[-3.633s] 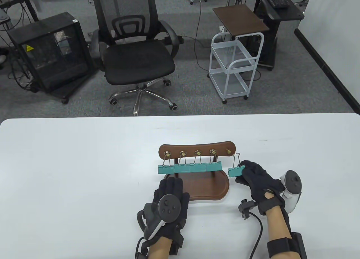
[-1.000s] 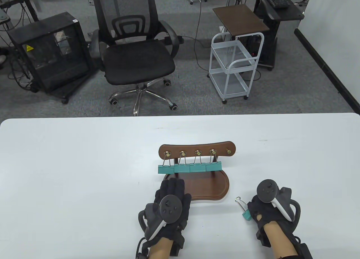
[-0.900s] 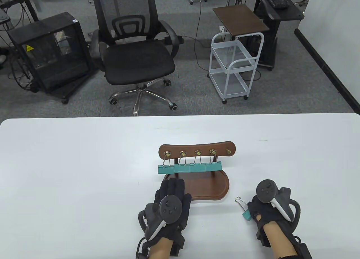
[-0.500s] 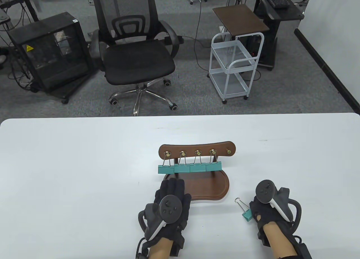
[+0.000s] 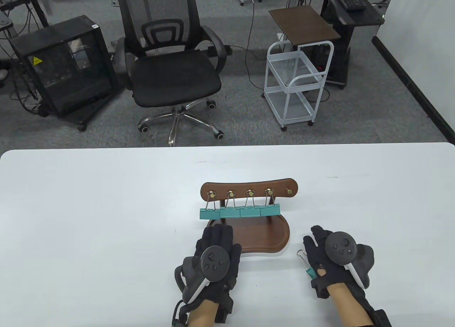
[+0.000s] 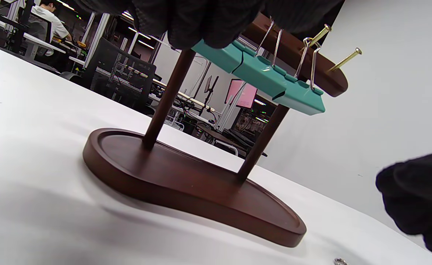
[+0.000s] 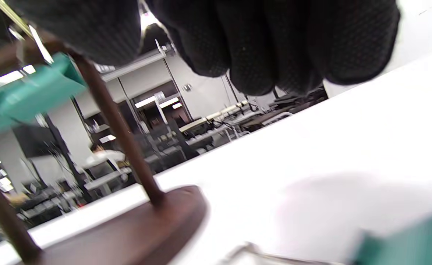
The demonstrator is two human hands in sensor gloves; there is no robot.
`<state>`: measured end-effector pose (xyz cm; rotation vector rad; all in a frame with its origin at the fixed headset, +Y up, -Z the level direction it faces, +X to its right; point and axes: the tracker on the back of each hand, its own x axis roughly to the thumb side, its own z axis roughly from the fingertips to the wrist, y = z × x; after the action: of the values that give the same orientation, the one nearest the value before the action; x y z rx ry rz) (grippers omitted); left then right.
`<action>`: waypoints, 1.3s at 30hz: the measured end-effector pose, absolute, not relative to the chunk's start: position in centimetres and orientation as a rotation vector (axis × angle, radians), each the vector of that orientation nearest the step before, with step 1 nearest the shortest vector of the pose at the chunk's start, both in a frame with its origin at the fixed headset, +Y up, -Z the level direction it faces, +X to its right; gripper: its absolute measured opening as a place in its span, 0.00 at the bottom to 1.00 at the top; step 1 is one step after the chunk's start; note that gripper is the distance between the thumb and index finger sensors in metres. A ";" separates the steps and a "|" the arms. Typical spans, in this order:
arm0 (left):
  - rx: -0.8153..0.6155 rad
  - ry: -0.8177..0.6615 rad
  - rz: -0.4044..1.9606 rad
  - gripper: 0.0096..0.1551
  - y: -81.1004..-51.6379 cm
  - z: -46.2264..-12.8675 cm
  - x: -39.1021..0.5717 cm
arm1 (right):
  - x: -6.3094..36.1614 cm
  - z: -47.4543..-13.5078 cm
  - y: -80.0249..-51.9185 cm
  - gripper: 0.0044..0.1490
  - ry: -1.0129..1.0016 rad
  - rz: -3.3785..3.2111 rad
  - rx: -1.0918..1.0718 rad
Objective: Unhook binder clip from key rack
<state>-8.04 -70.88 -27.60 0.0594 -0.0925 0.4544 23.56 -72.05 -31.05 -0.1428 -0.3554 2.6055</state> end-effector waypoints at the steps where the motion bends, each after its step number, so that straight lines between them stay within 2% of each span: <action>1: 0.058 -0.093 0.453 0.36 -70.9 -27.6 -8.0 | 23.2 -31.2 -72.0 0.36 -0.362 2.555 -0.122; 17: 0.056 -0.100 0.466 0.36 -70.9 -27.6 -8.0 | 20.2 -35.3 -72.5 0.41 -0.265 2.169 -0.023; 28: 0.057 -0.098 0.475 0.36 -70.9 -27.7 -8.1 | 18.5 -36.6 -74.3 0.44 -0.171 1.857 -0.098; 39: 0.058 -0.097 0.468 0.36 -70.9 -27.6 -8.2 | 18.6 -37.0 -75.5 0.42 -0.061 1.652 -0.161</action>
<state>-8.20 -70.87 -27.63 0.0583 -0.0967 0.4678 18.57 -75.47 -37.01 -0.1607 -0.0606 1.6523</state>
